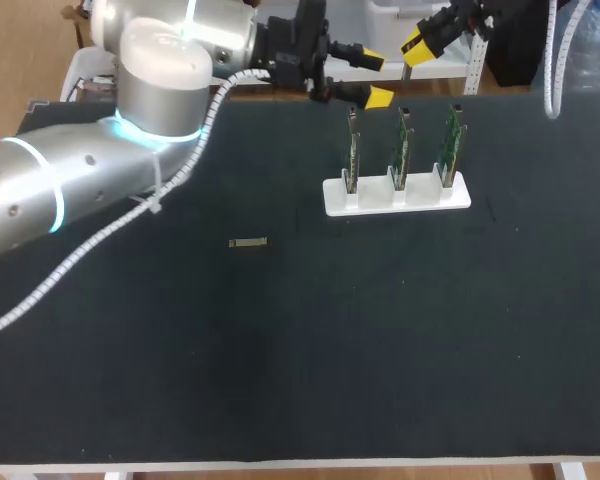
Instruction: Pick up the optical module with the left hand, and insert it into the network port with the right hand.
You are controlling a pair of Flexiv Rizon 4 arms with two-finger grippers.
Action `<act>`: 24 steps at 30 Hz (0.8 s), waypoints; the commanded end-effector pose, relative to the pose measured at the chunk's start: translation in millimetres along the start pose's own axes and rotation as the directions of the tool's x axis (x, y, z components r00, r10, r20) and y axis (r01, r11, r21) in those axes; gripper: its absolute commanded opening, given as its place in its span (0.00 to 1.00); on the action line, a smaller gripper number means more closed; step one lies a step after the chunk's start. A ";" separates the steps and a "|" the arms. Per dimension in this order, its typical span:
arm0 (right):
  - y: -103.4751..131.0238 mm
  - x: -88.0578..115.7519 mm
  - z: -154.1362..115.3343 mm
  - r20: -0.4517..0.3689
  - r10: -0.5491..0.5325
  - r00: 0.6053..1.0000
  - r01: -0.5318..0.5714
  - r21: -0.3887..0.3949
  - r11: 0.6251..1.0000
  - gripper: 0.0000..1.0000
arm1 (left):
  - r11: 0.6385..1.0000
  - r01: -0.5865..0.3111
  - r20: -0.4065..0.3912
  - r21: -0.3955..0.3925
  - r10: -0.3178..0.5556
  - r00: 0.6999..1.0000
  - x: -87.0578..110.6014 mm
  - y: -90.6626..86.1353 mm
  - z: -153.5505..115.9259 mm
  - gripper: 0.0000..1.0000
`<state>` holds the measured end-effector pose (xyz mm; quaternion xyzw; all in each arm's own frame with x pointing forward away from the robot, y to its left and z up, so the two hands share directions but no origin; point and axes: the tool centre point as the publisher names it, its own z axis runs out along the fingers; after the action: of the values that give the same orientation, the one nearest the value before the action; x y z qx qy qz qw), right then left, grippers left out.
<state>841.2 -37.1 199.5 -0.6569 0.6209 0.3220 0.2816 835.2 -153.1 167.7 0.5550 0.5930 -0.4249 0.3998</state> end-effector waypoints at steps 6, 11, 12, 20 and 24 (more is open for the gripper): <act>-7.7 0.7 -1.4 0.003 0.000 1.000 0.002 -0.628 0.779 0.00 | 0.999 0.016 -0.030 -0.050 -0.018 0.999 4.0 -23.3 -15.5 1.00; -8.7 -0.6 -0.9 0.009 -0.004 1.000 0.009 -0.627 0.779 0.00 | 0.999 -0.010 -0.066 -0.039 0.008 0.998 0.3 -26.3 -14.5 1.00; -8.6 -1.0 -0.6 0.009 -0.004 1.000 0.009 -0.627 0.779 0.00 | 0.999 -0.014 -0.069 -0.039 0.011 0.998 0.0 -26.8 -14.5 1.00; -6.7 -2.1 0.8 0.016 -0.007 1.000 0.016 -0.630 0.777 0.00 | 0.998 -0.028 -0.108 -0.050 0.022 0.994 0.2 -27.6 -18.1 1.00; -5.7 -1.9 0.5 0.016 -0.008 1.000 0.017 -0.632 0.775 0.00 | 0.998 -0.037 -0.129 -0.047 0.030 0.991 -0.1 -26.4 -21.0 1.00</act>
<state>839.1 -34.4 199.6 -0.6582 0.6150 0.3278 0.2848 811.1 -135.4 172.8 0.5796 0.6148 -0.3718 0.3846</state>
